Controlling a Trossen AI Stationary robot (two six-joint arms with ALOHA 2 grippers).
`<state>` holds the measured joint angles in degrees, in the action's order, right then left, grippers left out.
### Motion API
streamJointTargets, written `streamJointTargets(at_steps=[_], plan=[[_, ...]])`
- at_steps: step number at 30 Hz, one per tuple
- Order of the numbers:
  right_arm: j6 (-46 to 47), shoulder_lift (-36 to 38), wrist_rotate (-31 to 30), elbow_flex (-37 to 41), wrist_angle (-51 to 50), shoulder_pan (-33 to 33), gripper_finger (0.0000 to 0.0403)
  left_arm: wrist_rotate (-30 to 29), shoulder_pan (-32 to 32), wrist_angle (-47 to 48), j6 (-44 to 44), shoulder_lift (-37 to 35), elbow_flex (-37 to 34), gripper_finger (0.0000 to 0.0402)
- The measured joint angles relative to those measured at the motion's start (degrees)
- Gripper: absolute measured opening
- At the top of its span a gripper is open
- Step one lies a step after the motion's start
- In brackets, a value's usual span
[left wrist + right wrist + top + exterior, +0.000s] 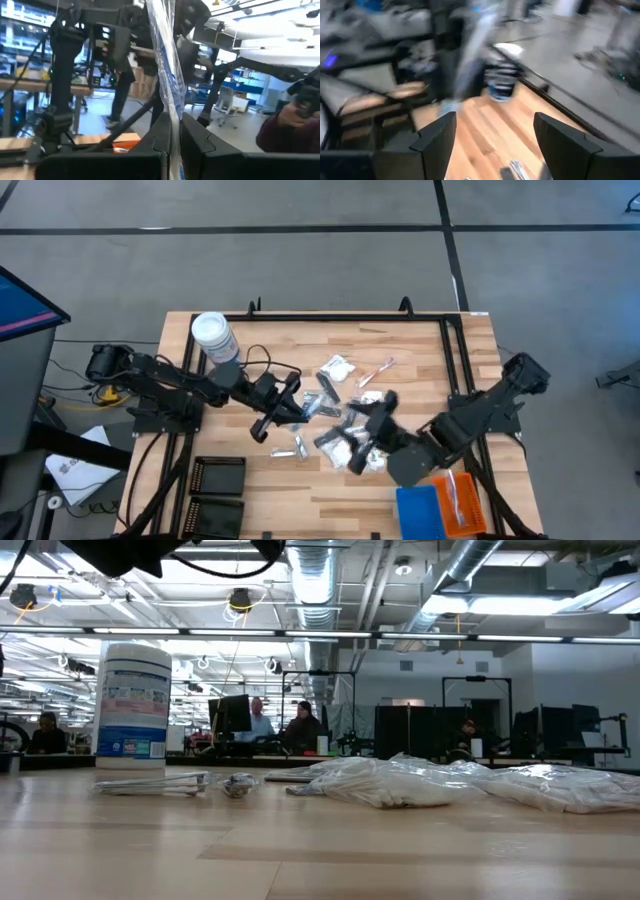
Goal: Pick & Place Travel size toiletries
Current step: Put the blue toothbrush into the orange bin
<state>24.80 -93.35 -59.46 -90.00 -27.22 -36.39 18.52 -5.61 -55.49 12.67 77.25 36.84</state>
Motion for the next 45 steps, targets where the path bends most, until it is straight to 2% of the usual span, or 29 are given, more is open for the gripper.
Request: streamJointTargets(at_steps=[2,5,7,10,15,19,24,26,33,40,45], plan=[[-9.6,-1.7,3.8,0.9,10.6,-0.4,0.026,-0.8,-1.0,-0.3,-2.2,0.0,0.0,0.0007],[-18.0,-2.0,5.7,4.1,27.0,-1.2,0.026,-1.1,-2.8,-2.1,-3.7,0.0,0.0,0.0007],[-21.7,-0.6,5.8,7.6,34.4,-1.3,0.026,-1.3,-3.8,-3.0,-3.6,0.0,0.0,0.0007],[-23.1,2.8,9.0,15.2,45.5,-0.8,0.026,-1.9,-5.2,-3.2,-3.5,0.0,0.0,0.0007],[-23.1,6.2,25.2,31.3,71.6,3.7,0.026,-3.6,-6.0,-3.7,-4.1,0.0,0.0,0.0007],[-25.6,8.0,27.7,39.0,87.8,7.8,0.026,-6.6,-6.0,-3.7,-4.3,0.0,0.0,0.0007],[-23.5,8.0,29.7,39.6,85.0,11.1,0.026,-10.6,-5.5,-3.5,-4.8,0.0,0.0,0.0007],[-23.0,8.0,31.7,38.4,81.0,12.7,0.026,-11.5,-4.9,-3.4,-3.9,0.0,0.0,0.0007],[-19.1,7.7,32.6,32.0,66.9,16.4,0.026,-12.5,-3.6,-2.4,-3.0,0.0,0.0,0.0007],[-18.7,7.7,34.5,30.7,66.0,17.4,0.026,-13.0,-3.6,-1.9,-2.9,0.0,0.0,0.0007],[-17.0,7.7,34.5,30.7,63.0,18.1,0.026,-18.1,-3.0,-2.0,-3.8,0.0,0.4,0.0007]])
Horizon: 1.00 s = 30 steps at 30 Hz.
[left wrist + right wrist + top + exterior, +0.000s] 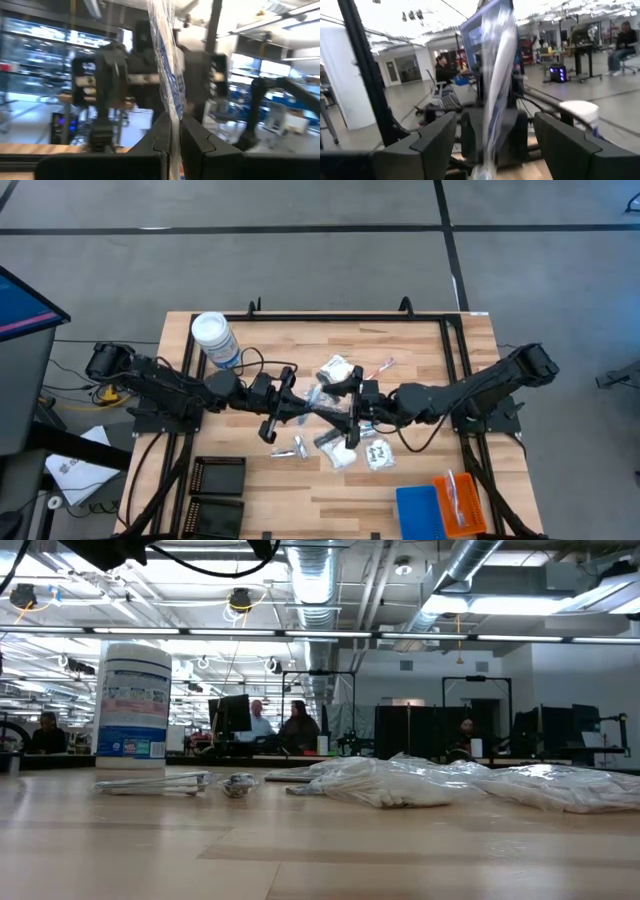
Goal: Pick & Place Travel size toiletries
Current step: Put the blue toothbrush into the orange bin
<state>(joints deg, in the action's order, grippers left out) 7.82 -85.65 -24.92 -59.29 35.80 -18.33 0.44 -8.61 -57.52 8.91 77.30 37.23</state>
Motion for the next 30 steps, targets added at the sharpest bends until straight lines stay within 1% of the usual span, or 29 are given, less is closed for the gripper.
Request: streamJointTargets(at_steps=[4,11,15,18,20,22,24,28,29,30], plan=[[0.4,0.0,-0.1,0.0,0.2,0.8,0.026,0.9,1.4,-0.1,0.1,0.0,0.8,0.0008],[0.8,0.0,-0.4,0.0,0.4,2.6,0.026,2.5,1.5,2.0,0.2,0.0,0.6,0.0008],[0.9,0.0,-0.4,0.0,0.4,3.2,0.0259,2.4,1.5,2.4,0.3,0.0,0.6,0.0008],[1.7,0.0,-0.2,0.0,0.3,3.2,0.0243,2.4,2.3,2.5,0.4,0.0,0.6,0.0008],[2.2,0.0,-0.2,0.0,-0.3,3.2,0.0219,2.3,2.8,2.5,0.5,0.0,0.6,0.0008],[2.2,0.0,-0.2,0.0,-0.5,3.2,0.0183,2.3,3.1,2.5,0.5,0.0,0.6,0.0008],[2.2,0.0,-0.2,0.0,-0.5,3.3,0.0137,2.0,3.1,2.5,0.6,0.0,0.6,0.0008],[0.9,0.0,0.2,0.0,-1.3,3.8,0.0029,2.4,3.1,2.6,0.5,0.0,0.6,0.0013],[0.4,0.0,0.1,0.0,-1.3,3.7,0.0018,2.5,3.1,2.6,0.5,0.0,0.6,0.0018],[0.2,0.0,-0.1,0.0,-1.3,3.7,0.0016,2.5,3.1,2.6,0.5,0.0,0.6,0.0024]])
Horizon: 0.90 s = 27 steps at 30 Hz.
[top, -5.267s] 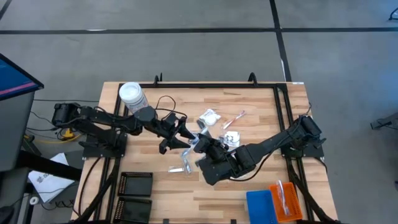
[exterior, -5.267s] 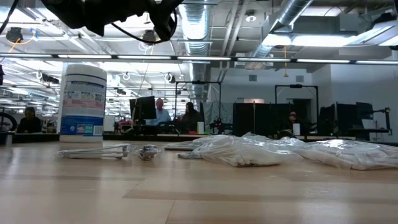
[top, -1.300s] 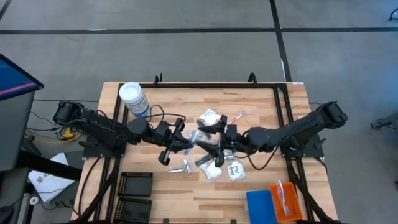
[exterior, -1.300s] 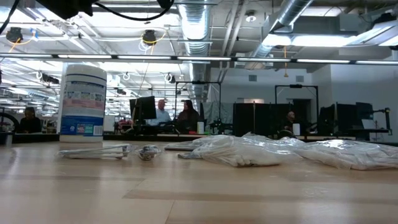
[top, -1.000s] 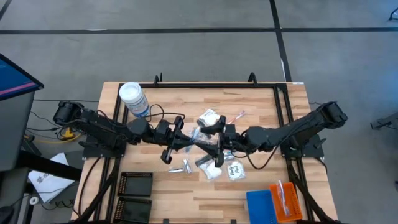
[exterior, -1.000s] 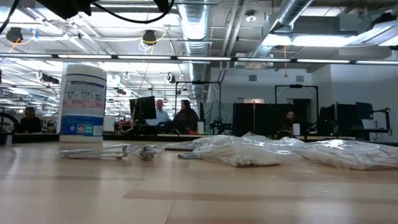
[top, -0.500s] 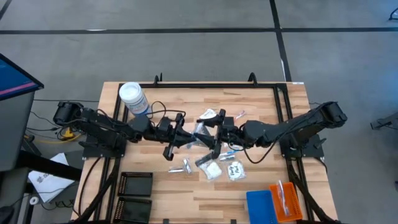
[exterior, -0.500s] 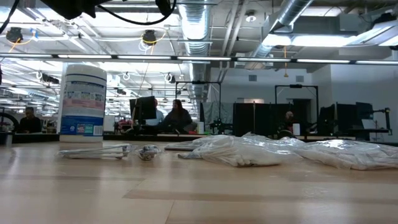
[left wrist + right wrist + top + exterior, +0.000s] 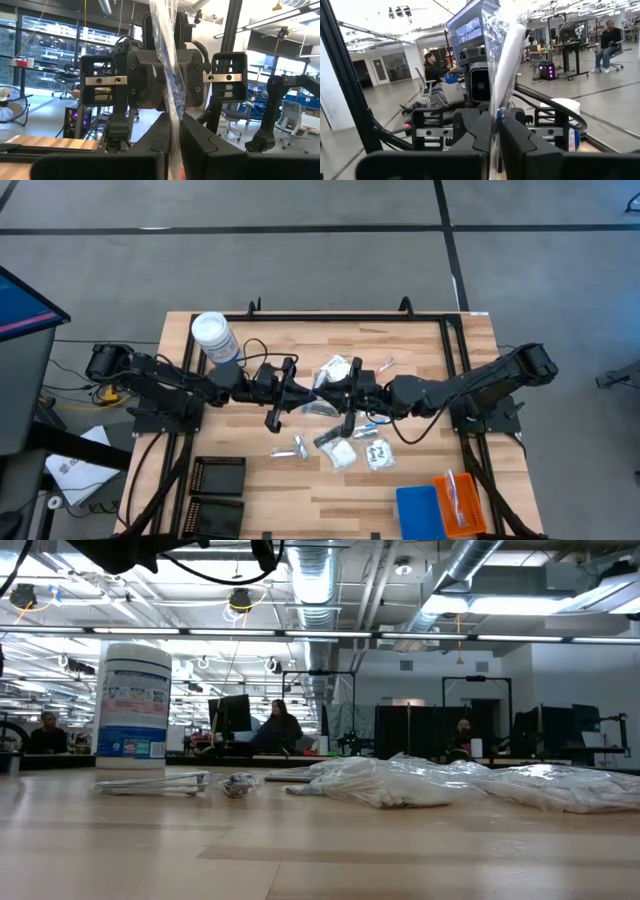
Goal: Pick & Place Travel size toiletries
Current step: Put the blue toothbrush into the orange bin
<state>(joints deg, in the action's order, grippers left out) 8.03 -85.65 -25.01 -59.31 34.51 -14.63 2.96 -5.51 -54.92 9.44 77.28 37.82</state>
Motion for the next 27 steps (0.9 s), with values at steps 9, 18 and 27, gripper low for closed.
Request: streamJointTargets(at_steps=[9,18,27], plan=[[1.5,3.5,-1.1,0.0,-4.2,-1.1,0.0005,-0.4,-2.4,0.0,-0.2,-1.1,0.0,0.0151],[7.9,16.5,-10.2,0.0,-23.5,-7.3,0.0002,-1.9,-4.1,12.2,-0.9,-11.0,0.0,0.0307],[53.2,25.2,-10.0,0.0,-68.5,-17.9,0.0001,-2.6,-4.1,22.6,-1.7,-18.7,-0.1,0.0334]])
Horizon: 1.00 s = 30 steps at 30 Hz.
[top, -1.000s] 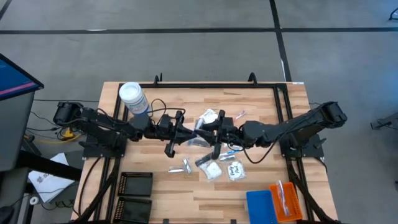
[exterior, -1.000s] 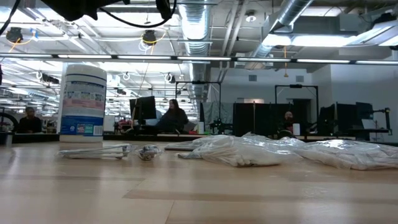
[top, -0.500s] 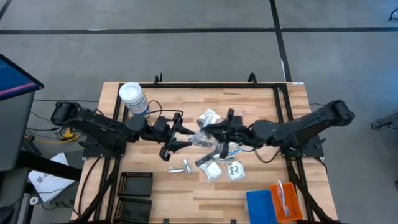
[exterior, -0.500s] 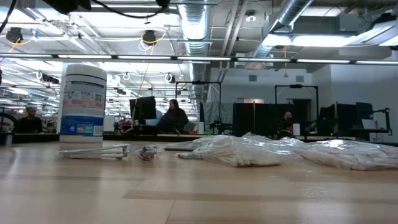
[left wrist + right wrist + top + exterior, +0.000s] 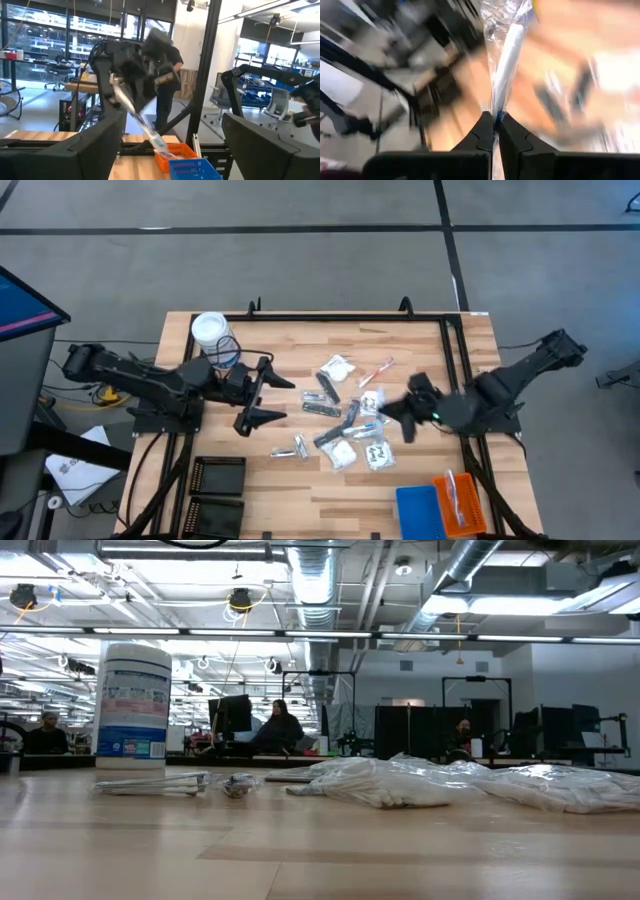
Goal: Pick & Place Travel size toiletries
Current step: Put the blue toothbrush into the orange bin
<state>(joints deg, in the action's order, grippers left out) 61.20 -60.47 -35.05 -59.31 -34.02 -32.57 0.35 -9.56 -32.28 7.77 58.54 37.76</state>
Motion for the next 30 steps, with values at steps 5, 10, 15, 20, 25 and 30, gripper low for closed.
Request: streamJointTargets(at_steps=[5,10,15,20,25,30], plan=[[28.3,-0.4,-0.4,0.0,-19.2,-11.7,0.0001,-0.1,0.0,0.5,0.1,0.6,0.0,0.0324],[51.8,-7.3,4.2,-0.8,-27.9,-23.2,0.0,-1.5,0.0,0.5,0.5,2.6,0.0,0.0315],[68.7,-17.8,18.0,-9.0,-42.0,-30.2,0.0,-3.6,0.1,0.1,0.4,3.7,0.0,0.0313],[69.4,-26.8,23.0,-17.9,-46.0,-30.2,0.0,-3.7,0.3,-2.3,-1.3,3.7,0.0,0.0313],[69.3,-33.6,36.8,-20.0,-50.1,-28.8,0.0,-3.8,0.3,-2.7,-3.0,3.7,0.0,0.0314],[69.7,-34.5,40.7,-19.7,-47.6,-29.5,0.0,-3.5,0.3,-3.0,-4.4,3.7,0.0,0.0314]])
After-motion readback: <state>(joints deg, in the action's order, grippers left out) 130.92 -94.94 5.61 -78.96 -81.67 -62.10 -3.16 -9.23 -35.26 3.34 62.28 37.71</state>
